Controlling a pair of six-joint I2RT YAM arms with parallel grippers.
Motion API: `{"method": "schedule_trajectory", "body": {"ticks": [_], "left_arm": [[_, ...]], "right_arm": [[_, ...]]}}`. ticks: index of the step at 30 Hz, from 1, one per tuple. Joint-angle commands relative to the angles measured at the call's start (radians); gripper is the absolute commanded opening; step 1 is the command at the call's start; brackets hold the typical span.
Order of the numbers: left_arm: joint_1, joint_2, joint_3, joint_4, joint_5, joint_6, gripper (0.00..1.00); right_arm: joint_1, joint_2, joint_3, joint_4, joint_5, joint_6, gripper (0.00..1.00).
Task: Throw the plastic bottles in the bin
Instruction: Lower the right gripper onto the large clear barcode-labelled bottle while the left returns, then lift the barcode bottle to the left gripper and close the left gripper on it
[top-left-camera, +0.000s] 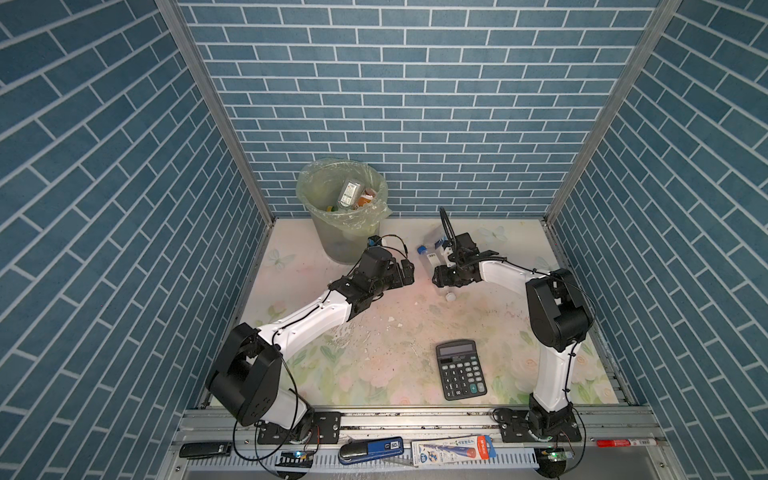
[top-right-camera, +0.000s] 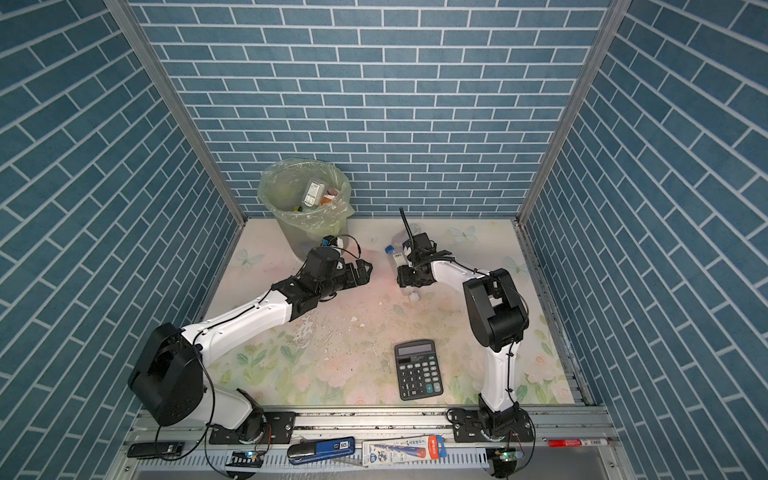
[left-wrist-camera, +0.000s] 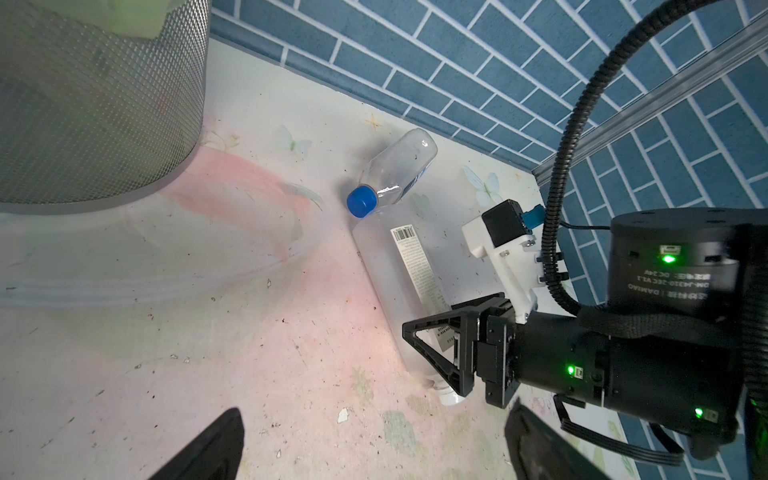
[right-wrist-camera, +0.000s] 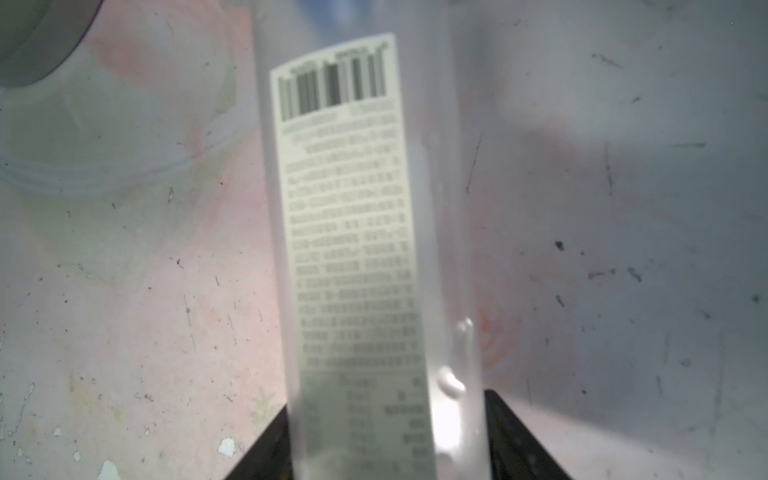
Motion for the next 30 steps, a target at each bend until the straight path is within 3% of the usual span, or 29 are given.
{"method": "schedule_trajectory", "body": {"ticks": [1,8,30], "left_arm": [[0.004,-0.030,-0.019,0.011,-0.009,-0.012,0.99],[0.031,-0.007,-0.040,0.027,0.033,-0.079,0.99],[0.036,0.123,0.083,0.090,0.111,-0.112,0.99]], "right_arm": [[0.008,-0.010,-0.004,0.003,0.002,0.011,0.54],[0.012,-0.081,-0.066,0.018,-0.029,0.035,0.43],[0.112,-0.348,-0.147,0.060,-0.203,0.077,0.40]]}}
